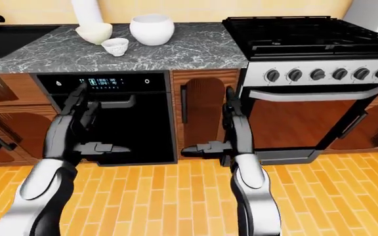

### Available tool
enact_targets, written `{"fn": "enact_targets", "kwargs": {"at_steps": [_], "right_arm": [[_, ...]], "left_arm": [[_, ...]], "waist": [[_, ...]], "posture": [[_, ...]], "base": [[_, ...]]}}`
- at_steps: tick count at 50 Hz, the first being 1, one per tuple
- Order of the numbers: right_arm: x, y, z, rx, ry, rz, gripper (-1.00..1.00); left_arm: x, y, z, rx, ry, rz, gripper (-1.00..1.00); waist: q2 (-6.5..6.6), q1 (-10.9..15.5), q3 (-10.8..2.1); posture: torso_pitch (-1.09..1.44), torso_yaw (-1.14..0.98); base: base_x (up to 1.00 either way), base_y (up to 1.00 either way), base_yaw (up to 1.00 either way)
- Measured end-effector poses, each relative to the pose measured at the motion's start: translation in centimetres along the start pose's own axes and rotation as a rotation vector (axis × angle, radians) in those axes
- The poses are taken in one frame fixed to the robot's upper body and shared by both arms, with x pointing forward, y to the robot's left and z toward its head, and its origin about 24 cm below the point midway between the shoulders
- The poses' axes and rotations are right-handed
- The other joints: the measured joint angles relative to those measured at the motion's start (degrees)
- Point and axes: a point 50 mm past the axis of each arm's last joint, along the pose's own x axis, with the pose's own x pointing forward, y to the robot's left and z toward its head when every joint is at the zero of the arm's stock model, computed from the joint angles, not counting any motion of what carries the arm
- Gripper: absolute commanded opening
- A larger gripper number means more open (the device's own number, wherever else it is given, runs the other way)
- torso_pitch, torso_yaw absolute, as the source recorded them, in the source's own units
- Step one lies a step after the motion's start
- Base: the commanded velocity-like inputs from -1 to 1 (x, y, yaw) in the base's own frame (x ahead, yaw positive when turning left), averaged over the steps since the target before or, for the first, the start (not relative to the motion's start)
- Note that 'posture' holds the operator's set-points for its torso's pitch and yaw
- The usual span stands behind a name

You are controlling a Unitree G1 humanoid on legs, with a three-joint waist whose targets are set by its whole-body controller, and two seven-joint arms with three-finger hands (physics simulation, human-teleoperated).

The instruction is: Stack the bowls from largest to smallest.

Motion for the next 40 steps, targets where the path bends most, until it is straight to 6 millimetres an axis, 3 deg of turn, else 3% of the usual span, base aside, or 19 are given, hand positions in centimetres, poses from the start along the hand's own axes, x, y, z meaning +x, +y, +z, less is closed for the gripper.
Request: {"fn": "enact_targets", "kwargs": {"at_steps": [8,14,21,24,27,30,34,37,40], "right_arm": [[0.3,-0.1,1.8,0.008,0.013,-0.008,1.00],[0.5,-0.2,2.2,-0.010,0.027,-0.018,1.00],[0.5,0.4,3.6,-0.005,-0.010,0.018,1.00],[0.4,0.8,4.5,-0.004,-0.028,0.033,1.00],[0.5,1.1,5.3,-0.016,-0.040,0.055,1.00],[0.7,0.3,5.7,-0.023,-0.031,0.005,1.00],[0.6,0.4,7.2,-0.025,-0.089,-0.009,1.00],[0.6,0.6,7.7,-0.024,-0.103,0.001,1.00],[0.8,0.9,7.9,-0.020,-0.102,0.015,1.00]], "left_arm": [[0.7,0.1,2.7,0.010,0.005,-0.001,1.00],[1.6,-0.2,3.0,0.017,0.035,-0.032,1.00],[1.9,0.4,4.4,0.034,0.014,0.008,1.00],[1.9,0.7,4.8,0.048,0.004,0.016,1.00],[2.2,0.8,4.8,0.055,0.021,0.018,1.00],[2.6,0.0,4.9,0.058,0.043,-0.040,1.00],[2.3,0.1,6.5,0.058,-0.014,-0.057,1.00],[2.2,0.1,7.3,0.060,-0.041,-0.057,1.00],[2.2,0.3,7.8,0.064,-0.046,-0.050,1.00]], "waist": [[-0.07,0.1,0.56],[-0.12,1.1,1.67],[0.19,3.1,1.72],[-0.90,3.1,2.01],[-1.71,0.7,2.34],[-2.54,-0.3,1.72],[0.07,-1.6,1.90],[2.68,-2.6,2.02],[5.90,-2.3,1.26]], "posture": [[0.00,0.00],[0.00,0.00],[0.00,0.00],[0.00,0.00],[0.00,0.00],[0.00,0.00],[0.00,0.00],[0.00,0.00],[0.00,0.00]], "base": [[0.00,0.00,0.03],[0.00,0.00,0.94],[0.00,0.00,0.98],[0.00,0.15,0.46],[0.04,0.39,0.00],[0.24,0.39,0.00],[0.35,0.39,0.00],[0.39,0.39,0.00],[0.38,0.39,0.00]]}}
